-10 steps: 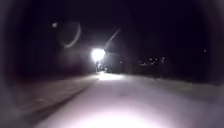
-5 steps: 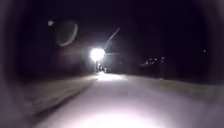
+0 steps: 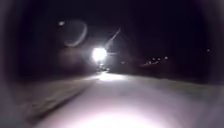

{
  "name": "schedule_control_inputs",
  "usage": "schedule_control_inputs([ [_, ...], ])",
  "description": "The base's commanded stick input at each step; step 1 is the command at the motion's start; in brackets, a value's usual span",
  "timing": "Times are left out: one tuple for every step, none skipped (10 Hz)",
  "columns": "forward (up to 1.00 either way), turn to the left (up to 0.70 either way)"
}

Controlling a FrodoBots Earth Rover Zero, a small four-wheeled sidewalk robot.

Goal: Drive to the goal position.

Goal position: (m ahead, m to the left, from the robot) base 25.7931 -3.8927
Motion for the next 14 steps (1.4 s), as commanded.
schedule_control_inputs([
  [0.70,0.00],
  [0.70,0.00],
  [0.70,0.00],
  [0.70,0.00],
  [0.70,0.00],
  [0.70,0.00],
  [0.70,0.00],
  [0.70,0.00],
  [0.70,0.00],
  [0.70,0.14],
  [0.70,0.14],
  [0.70,0.14],
  [0.70,0.02],
  [0.70,0.00],
])
